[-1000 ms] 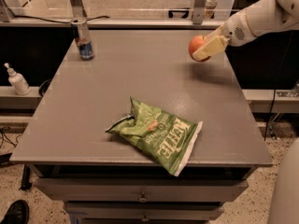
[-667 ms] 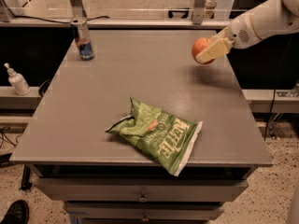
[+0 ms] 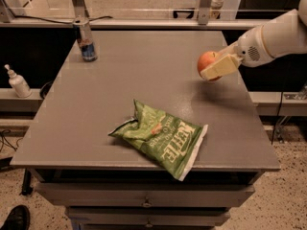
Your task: Move apple near green jalapeno chip bag
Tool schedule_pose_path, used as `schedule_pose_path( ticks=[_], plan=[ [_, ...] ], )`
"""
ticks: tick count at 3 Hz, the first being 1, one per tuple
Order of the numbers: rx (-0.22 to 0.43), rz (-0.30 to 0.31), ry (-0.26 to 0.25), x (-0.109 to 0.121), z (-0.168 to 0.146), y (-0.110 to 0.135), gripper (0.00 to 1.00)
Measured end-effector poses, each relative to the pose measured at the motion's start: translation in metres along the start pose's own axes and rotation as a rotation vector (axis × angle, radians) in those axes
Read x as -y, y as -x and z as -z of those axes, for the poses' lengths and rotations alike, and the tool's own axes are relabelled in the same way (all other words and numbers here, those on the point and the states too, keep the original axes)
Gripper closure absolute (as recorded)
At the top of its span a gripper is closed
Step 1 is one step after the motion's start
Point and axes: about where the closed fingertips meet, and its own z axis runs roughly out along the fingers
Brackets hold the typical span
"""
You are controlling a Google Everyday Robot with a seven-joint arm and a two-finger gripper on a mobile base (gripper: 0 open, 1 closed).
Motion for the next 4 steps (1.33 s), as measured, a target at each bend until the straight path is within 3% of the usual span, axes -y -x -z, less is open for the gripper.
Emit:
schedule_pose_path(
  ticks=[2, 4],
  plan=[
    [0.019, 0.020, 0.097, -0.064, -0.019, -0.017, 1.00],
    [0.024, 0.067, 0.163, -0.101, -0.027, -0.028, 1.00]
  ],
)
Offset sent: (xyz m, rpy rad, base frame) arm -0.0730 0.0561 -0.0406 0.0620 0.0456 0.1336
